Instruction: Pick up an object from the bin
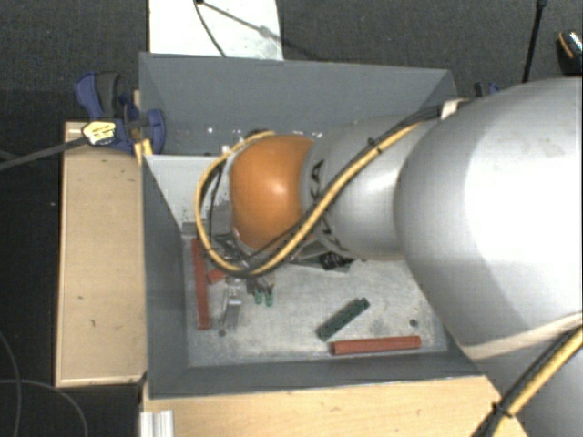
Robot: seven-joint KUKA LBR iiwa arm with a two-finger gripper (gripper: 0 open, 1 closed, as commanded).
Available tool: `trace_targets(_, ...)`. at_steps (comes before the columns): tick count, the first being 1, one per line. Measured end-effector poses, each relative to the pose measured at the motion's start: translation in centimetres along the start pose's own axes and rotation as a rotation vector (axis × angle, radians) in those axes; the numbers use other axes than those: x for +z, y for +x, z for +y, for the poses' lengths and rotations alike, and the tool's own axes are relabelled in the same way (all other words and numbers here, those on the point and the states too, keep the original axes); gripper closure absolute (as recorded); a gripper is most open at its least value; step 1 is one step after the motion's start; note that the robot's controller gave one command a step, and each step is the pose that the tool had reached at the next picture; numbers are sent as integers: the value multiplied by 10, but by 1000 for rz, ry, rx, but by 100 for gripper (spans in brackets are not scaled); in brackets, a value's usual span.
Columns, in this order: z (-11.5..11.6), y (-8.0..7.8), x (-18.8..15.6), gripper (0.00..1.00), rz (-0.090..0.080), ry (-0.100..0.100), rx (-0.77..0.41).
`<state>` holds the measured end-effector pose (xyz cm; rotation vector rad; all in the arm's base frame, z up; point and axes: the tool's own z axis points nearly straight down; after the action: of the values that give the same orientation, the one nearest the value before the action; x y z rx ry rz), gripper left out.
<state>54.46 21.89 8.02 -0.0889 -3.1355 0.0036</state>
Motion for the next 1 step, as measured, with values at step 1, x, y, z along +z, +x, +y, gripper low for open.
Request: trace_targets(1,35,-37,9,0,-9,-4,-145)
